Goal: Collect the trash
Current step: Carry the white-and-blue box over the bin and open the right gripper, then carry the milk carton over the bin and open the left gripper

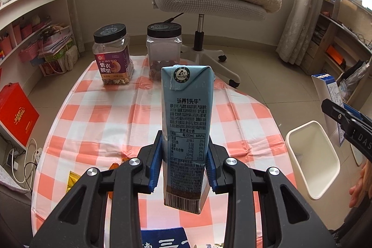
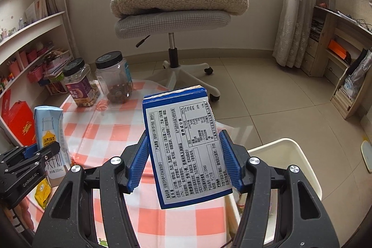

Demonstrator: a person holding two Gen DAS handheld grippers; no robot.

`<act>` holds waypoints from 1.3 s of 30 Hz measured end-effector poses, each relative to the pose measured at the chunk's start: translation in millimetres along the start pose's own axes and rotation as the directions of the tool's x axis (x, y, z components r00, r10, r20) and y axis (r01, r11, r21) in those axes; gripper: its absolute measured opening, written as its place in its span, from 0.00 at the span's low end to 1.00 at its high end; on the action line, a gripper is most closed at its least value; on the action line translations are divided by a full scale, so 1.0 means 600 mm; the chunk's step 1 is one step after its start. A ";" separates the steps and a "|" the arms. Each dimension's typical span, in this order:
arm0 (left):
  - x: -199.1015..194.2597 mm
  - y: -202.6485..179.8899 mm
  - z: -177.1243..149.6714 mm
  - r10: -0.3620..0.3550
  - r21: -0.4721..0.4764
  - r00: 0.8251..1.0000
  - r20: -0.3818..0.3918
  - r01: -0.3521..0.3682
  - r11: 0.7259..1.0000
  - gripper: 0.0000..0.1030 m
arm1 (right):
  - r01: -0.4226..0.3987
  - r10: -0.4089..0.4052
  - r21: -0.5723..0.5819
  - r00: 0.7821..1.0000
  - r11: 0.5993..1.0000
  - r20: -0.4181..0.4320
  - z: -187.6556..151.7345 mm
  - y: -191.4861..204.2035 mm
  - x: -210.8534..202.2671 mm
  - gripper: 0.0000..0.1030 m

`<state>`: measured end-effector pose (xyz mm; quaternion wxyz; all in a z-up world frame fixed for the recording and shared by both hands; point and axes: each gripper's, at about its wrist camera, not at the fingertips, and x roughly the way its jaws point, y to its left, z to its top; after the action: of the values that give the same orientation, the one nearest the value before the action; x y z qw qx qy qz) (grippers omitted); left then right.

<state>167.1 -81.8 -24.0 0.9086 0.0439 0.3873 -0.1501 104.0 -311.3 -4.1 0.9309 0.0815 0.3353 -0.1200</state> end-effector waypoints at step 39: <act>0.069 -0.457 -0.007 -0.294 0.226 0.941 -0.170 0.328 0.917 0.32 | 0.407 -0.398 0.329 0.912 0.852 -0.099 -0.070 -0.410 -0.098 0.91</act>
<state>107.2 -351.6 -46.4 0.8325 0.1061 0.4264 -0.3374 -33.5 -527.5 -15.7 0.8520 0.1717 0.3314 -0.3672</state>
